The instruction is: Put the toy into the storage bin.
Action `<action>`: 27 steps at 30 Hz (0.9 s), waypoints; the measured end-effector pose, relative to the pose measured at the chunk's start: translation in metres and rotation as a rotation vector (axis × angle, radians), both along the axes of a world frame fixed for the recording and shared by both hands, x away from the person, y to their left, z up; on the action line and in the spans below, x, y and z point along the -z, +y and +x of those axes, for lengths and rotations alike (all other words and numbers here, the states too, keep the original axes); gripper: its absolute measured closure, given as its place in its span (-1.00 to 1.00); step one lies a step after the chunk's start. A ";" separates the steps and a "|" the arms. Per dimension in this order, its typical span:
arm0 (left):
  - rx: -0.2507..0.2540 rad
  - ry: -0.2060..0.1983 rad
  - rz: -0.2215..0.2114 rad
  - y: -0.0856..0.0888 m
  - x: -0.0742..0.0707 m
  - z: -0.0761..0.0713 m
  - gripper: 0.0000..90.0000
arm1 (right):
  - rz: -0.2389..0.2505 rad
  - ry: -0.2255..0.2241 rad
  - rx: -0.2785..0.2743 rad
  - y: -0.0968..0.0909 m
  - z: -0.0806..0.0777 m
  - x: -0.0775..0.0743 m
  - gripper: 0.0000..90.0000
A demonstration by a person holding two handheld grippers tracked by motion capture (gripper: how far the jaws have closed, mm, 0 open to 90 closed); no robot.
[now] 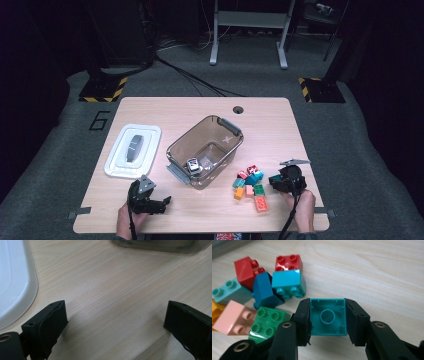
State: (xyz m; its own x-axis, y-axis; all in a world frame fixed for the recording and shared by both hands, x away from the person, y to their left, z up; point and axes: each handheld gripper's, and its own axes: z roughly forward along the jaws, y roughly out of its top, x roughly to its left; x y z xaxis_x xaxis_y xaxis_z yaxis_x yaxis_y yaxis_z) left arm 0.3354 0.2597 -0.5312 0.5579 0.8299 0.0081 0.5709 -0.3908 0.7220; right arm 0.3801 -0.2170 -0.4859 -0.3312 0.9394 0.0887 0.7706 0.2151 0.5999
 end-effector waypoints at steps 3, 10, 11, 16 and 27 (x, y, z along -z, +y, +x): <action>0.000 0.000 0.000 0.000 0.000 0.000 -0.90 | 0.014 -0.011 0.004 0.000 0.002 -0.006 0.31; 0.000 0.000 0.000 0.000 0.000 0.000 -0.91 | 0.035 -0.044 -0.009 0.005 0.008 -0.019 0.31; 0.000 0.000 0.000 0.000 0.000 0.000 -0.90 | 0.038 -0.051 -0.014 0.005 0.009 -0.020 0.31; 0.000 0.000 0.000 0.000 0.000 0.000 -0.90 | 0.053 -0.067 -0.029 0.013 0.016 -0.026 0.31; 0.000 0.000 0.000 0.000 0.000 0.000 -0.90 | 0.062 -0.101 -0.081 0.026 0.033 -0.042 0.31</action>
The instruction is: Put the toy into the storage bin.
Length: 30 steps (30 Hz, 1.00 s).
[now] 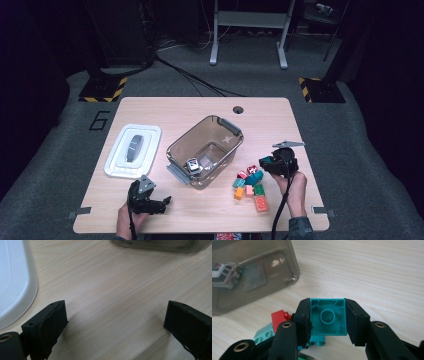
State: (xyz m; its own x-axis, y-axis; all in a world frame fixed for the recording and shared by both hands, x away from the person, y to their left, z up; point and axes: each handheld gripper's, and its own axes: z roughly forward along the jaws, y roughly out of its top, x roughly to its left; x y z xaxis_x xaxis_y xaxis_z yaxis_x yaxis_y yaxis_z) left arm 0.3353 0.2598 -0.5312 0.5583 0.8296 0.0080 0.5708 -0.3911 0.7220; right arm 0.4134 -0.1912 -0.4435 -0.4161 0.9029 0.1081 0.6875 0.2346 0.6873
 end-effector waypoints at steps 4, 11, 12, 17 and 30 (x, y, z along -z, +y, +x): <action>0.000 0.000 0.000 0.000 0.000 0.000 -0.90 | -0.004 -0.016 -0.011 0.005 0.006 -0.007 0.31; 0.000 0.000 0.000 0.000 0.000 0.000 -0.90 | 0.000 -0.032 -0.018 0.012 0.016 -0.019 0.31; 0.000 0.000 -0.001 0.000 0.000 0.000 -0.90 | 0.001 -0.040 -0.018 0.012 0.017 -0.021 0.31; 0.000 0.000 0.000 0.000 0.000 0.000 -0.90 | -0.005 -0.053 -0.032 0.017 0.023 -0.031 0.31; 0.000 0.000 -0.001 0.000 0.000 0.000 -0.90 | -0.015 -0.101 -0.048 0.027 0.033 -0.054 0.31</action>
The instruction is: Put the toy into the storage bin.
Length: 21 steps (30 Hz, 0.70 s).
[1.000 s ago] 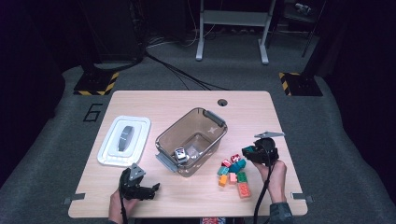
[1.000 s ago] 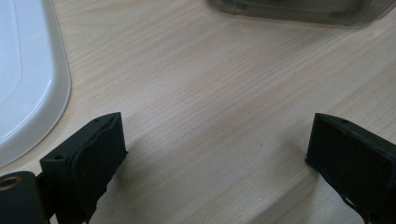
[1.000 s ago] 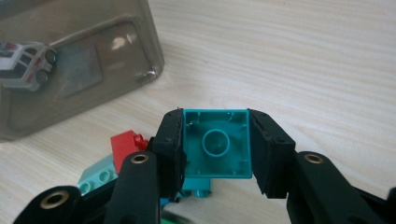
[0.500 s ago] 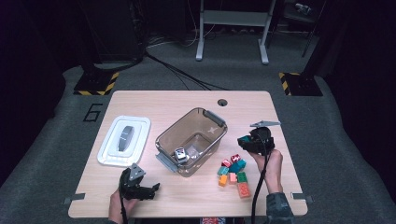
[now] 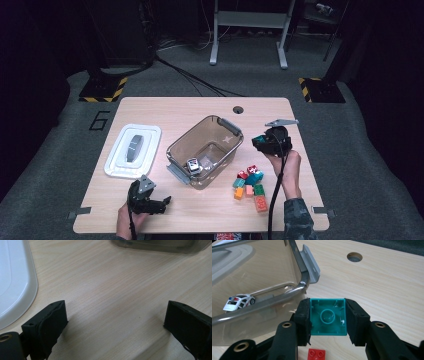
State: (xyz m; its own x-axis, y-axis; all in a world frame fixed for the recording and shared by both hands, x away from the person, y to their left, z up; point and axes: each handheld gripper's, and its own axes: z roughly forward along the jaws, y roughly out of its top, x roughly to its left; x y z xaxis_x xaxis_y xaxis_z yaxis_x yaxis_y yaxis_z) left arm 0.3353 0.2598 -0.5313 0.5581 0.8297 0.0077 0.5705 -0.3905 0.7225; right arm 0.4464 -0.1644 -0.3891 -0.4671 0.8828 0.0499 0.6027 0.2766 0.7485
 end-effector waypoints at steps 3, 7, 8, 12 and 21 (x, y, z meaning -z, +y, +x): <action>0.002 0.002 0.000 0.000 0.000 0.000 -0.90 | -0.001 -0.007 -0.009 0.004 0.003 -0.005 0.31; 0.002 0.003 0.001 0.000 0.000 0.000 -0.90 | 0.001 -0.019 -0.028 0.012 0.007 -0.012 0.31; 0.001 0.000 0.000 0.000 0.000 0.000 -0.90 | -0.001 -0.022 -0.033 0.014 0.008 -0.013 0.31; 0.002 0.002 0.001 0.000 0.000 0.000 -0.90 | -0.002 -0.029 -0.054 0.023 0.012 -0.019 0.31; 0.001 0.001 0.000 0.000 0.000 0.000 -0.90 | -0.007 -0.016 -0.122 0.048 0.023 -0.020 0.31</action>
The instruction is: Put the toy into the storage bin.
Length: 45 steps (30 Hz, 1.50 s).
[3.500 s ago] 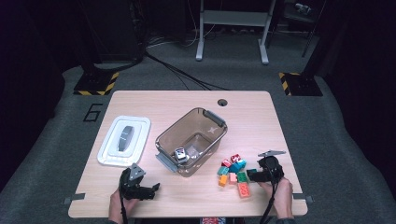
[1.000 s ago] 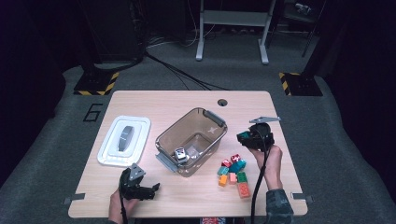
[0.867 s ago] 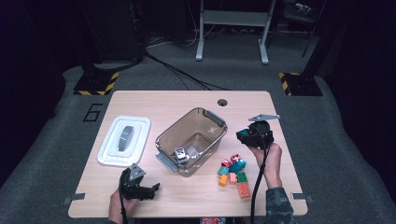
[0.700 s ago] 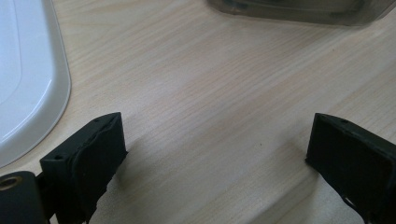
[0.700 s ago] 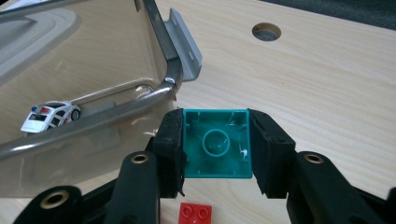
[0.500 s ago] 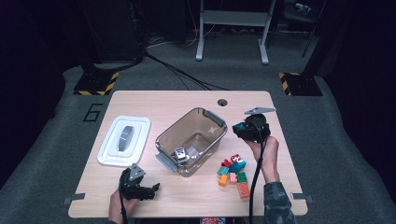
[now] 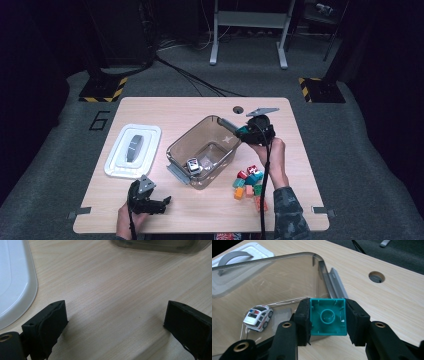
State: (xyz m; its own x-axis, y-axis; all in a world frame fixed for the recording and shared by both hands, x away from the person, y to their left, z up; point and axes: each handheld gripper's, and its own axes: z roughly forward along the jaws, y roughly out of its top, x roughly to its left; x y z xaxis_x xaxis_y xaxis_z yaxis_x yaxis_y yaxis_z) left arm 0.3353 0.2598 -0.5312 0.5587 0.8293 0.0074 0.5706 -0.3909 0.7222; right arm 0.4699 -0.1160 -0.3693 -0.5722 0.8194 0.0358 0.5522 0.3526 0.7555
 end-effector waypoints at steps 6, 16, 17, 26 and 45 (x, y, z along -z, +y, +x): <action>0.004 0.006 0.002 0.000 0.000 0.000 -0.90 | -0.032 0.018 -0.046 0.019 0.006 0.004 0.30; 0.003 0.006 0.002 0.000 0.000 0.000 -0.90 | -0.092 0.071 -0.109 0.032 0.009 0.014 0.30; 0.003 0.006 0.002 0.000 0.000 0.000 -0.90 | -0.098 0.073 -0.114 0.031 0.009 0.014 0.30; 0.002 0.004 0.002 0.000 0.000 0.000 -0.90 | -0.108 0.087 -0.132 0.029 0.006 0.016 0.30; 0.002 0.003 0.002 0.000 0.000 0.000 -0.90 | -0.038 0.068 -0.086 0.010 -0.015 0.007 -0.49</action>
State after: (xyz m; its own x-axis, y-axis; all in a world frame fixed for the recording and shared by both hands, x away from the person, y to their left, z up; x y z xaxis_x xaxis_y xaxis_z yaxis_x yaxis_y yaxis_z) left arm 0.3353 0.2600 -0.5309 0.5601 0.8284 0.0070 0.5724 -0.3931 0.7196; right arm 0.4544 -0.1062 -0.3765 -0.6375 0.7690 0.0467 0.5681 0.4283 0.7027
